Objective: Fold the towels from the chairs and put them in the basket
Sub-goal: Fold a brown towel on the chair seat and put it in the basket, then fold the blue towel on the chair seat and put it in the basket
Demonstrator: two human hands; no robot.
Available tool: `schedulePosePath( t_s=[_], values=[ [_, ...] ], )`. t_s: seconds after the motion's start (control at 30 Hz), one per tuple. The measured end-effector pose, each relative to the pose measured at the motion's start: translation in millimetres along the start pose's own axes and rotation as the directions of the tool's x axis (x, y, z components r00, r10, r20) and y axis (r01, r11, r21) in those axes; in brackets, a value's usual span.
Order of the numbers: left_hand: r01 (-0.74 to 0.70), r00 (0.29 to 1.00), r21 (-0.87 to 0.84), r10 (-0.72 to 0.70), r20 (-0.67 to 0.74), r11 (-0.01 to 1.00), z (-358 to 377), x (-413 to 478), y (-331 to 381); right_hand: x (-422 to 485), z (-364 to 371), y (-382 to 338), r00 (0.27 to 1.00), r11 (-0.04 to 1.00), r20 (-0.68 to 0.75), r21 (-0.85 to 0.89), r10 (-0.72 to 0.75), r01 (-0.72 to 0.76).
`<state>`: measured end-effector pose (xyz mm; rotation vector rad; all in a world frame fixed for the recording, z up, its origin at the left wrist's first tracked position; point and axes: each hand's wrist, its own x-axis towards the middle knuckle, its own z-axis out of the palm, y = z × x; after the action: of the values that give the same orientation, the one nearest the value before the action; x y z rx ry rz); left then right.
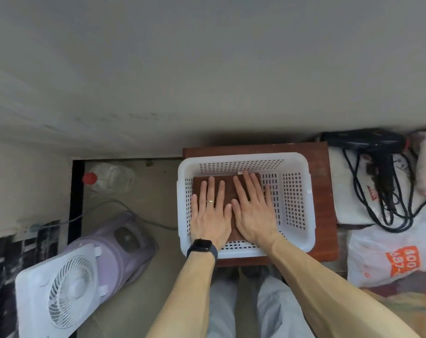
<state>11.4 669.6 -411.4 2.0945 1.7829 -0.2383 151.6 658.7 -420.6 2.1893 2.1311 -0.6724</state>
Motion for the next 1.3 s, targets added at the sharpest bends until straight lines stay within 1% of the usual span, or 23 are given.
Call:
schedulePosePath(
  t_s=[0.13, 0.23, 0.37, 0.47, 0.57, 0.63, 0.7, 0.77, 0.83, 0.9, 0.97, 1.0, 1.07, 1.13, 1.23, 1.3],
  values=[
    [0.006, 0.999, -0.007, -0.006, -0.035, 1.000, 13, 9, -2, 8, 7, 3, 1.000, 1.000, -0.009, 0.023, 0.013, -0.013],
    [0.007, 1.000, -0.030, -0.007, 0.011, 1.000, 15, 16, -3, 16, 10, 4, 1.000, 0.997, -0.023, 0.076, 0.008, -0.006],
    [0.020, 0.999, -0.016, -0.019, 0.028, 1.000, 16, 15, -3, 14, 13, 6, 0.999, 0.995, -0.054, 0.095, 0.004, 0.001],
    [0.019, 0.999, -0.018, -0.019, 0.040, 1.000, 12, 17, -2, 16, 13, 5, 0.999, 0.994, -0.041, 0.108, 0.002, 0.002],
    [0.017, 0.997, -0.016, -0.016, 0.080, 1.000, 5, 19, -2, 17, 8, 4, 1.000, 0.994, -0.031, 0.111, 0.007, -0.004],
    [0.011, 0.996, -0.026, -0.008, 0.093, 1.000, -1, 16, 0, 13, 5, 3, 1.000, 0.995, 0.008, 0.096, 0.004, -0.005],
    [0.001, 0.991, -0.021, 0.002, 0.136, 1.000, -8, 15, 1, 10, -2, 3, 0.999, 0.996, 0.050, 0.093, -0.004, -0.001],
    [-0.016, 0.986, 0.024, 0.011, 0.165, 1.000, -20, 13, 0, 8, -16, 3, 0.995, 0.997, 0.086, 0.060, -0.045, 0.040],
    [-0.055, 0.985, 0.075, 0.042, 0.165, 0.996, -36, 7, -1, 0, -35, 8, 0.989, 0.994, 0.106, 0.001, -0.107, 0.108],
    [-0.050, 0.986, 0.094, 0.034, 0.162, 0.994, -54, -4, 1, -10, -55, 11, 0.980, 0.985, 0.105, -0.031, -0.168, 0.172],
    [-0.005, 0.993, 0.079, -0.004, 0.120, 0.997, -80, -22, 6, -20, -82, 9, 0.972, 0.977, 0.103, 0.001, -0.210, 0.212],
    [0.029, 0.995, 0.046, -0.033, 0.095, 0.998, -93, -32, 9, -25, -97, 5, 0.969, 0.974, 0.103, 0.026, -0.226, 0.224],
    [0.128, 0.991, -0.067, -0.124, 0.054, 0.990, -120, -56, 12, -37, -127, -7, 0.957, 0.960, 0.076, 0.045, -0.279, 0.277],
    [0.215, 0.976, -0.183, -0.218, 0.001, 0.959, -145, -85, 8, -48, -160, -26, 0.938, 0.937, 0.001, 0.050, -0.347, 0.346],
    [0.290, 0.937, -0.304, -0.334, -0.103, 0.907, -183, -137, -10, -68, -206, -67, 0.880, 0.878, -0.107, 0.078, -0.463, 0.472],
    [0.356, 0.885, -0.379, -0.438, -0.155, 0.854, -202, -178, -28, -85, -229, -101, 0.818, 0.816, -0.153, 0.092, -0.555, 0.571]
  ],
)
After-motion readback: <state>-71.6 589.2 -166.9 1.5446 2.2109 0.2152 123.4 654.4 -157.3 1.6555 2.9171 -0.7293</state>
